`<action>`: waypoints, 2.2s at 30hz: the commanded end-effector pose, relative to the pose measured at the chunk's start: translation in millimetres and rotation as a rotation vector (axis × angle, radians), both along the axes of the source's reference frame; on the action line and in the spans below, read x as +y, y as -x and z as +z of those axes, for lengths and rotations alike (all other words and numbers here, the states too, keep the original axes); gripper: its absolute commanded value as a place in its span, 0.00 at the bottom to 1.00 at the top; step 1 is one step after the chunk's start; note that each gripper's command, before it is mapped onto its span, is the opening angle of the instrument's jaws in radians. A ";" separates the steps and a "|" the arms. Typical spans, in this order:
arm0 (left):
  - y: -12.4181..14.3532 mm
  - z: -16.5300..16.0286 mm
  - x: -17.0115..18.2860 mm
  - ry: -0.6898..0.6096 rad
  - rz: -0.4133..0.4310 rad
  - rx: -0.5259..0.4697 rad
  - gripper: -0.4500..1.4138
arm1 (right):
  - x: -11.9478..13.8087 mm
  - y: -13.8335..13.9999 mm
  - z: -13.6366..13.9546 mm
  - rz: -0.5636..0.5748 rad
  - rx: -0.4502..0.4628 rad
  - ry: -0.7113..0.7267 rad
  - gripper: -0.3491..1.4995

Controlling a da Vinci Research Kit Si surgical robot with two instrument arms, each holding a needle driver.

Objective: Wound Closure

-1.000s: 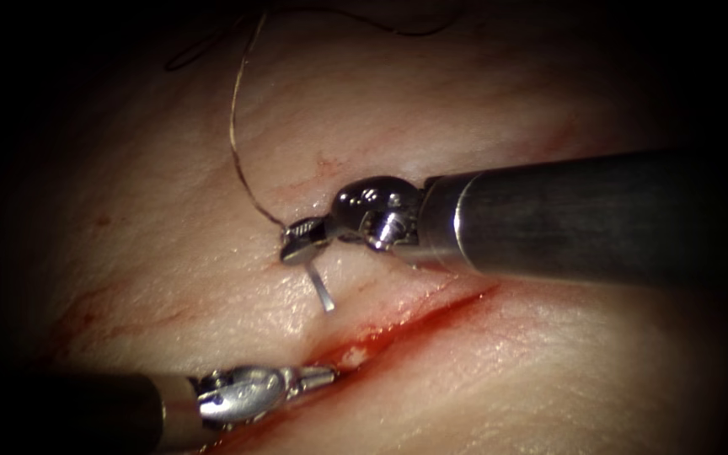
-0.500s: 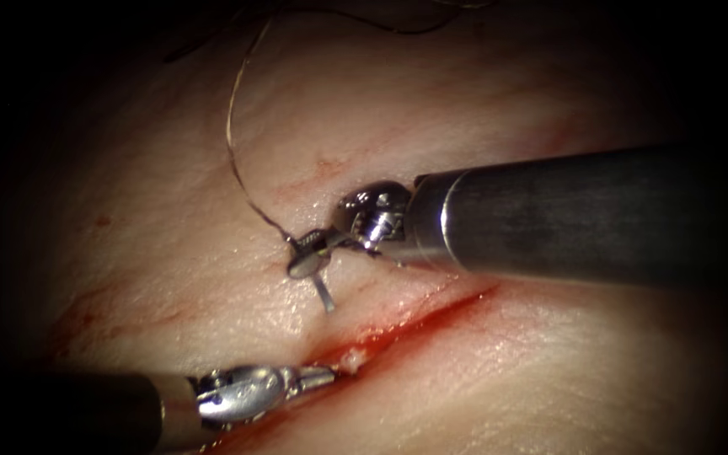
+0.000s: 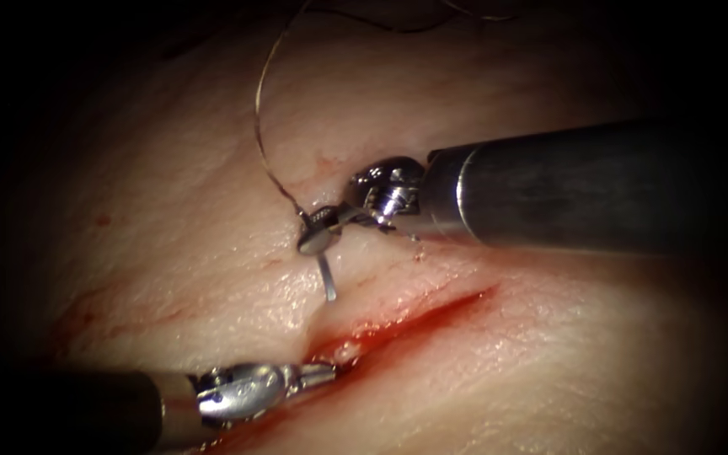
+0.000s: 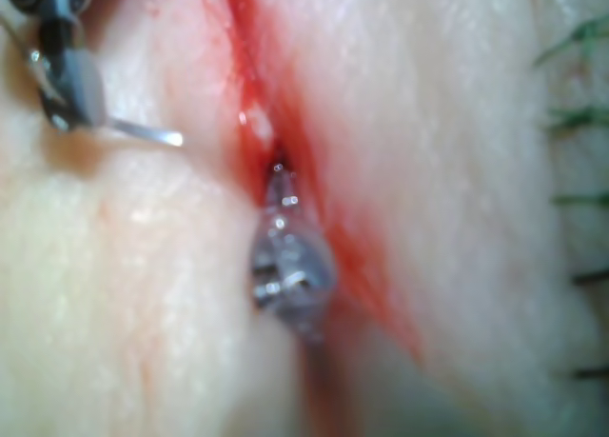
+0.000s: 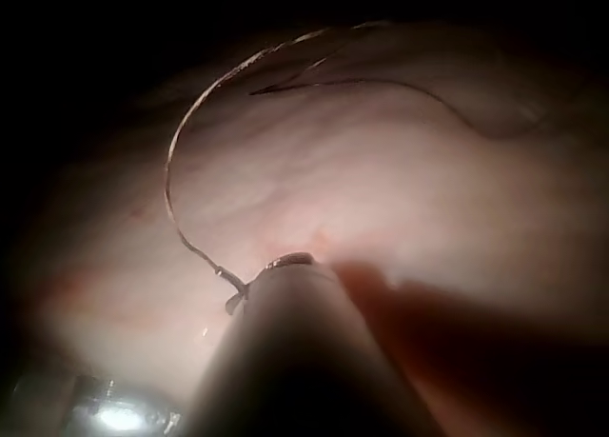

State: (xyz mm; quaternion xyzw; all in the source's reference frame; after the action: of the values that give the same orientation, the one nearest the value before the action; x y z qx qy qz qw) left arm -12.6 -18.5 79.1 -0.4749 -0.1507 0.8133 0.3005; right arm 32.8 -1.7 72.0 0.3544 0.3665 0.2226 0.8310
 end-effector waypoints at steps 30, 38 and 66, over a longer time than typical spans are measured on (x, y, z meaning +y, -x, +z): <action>0.8 0.5 -0.7 -0.004 -0.001 -0.001 0.13 | -2.1 -1.6 1.1 -0.065 -0.112 -0.255 0.00; 0.7 0.3 -0.7 -0.006 0.000 -0.002 0.13 | -4.5 -1.6 1.8 -0.109 -0.138 -0.322 0.00; 0.7 0.3 -0.7 -0.006 0.000 -0.002 0.13 | -7.2 -0.4 1.9 -0.098 -0.222 -0.524 0.00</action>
State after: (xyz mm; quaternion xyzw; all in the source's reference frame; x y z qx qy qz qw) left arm -12.7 -18.5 78.9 -0.4746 -0.1513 0.8130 0.3016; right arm 32.6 -8.4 73.5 0.5508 0.1900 0.3055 0.7532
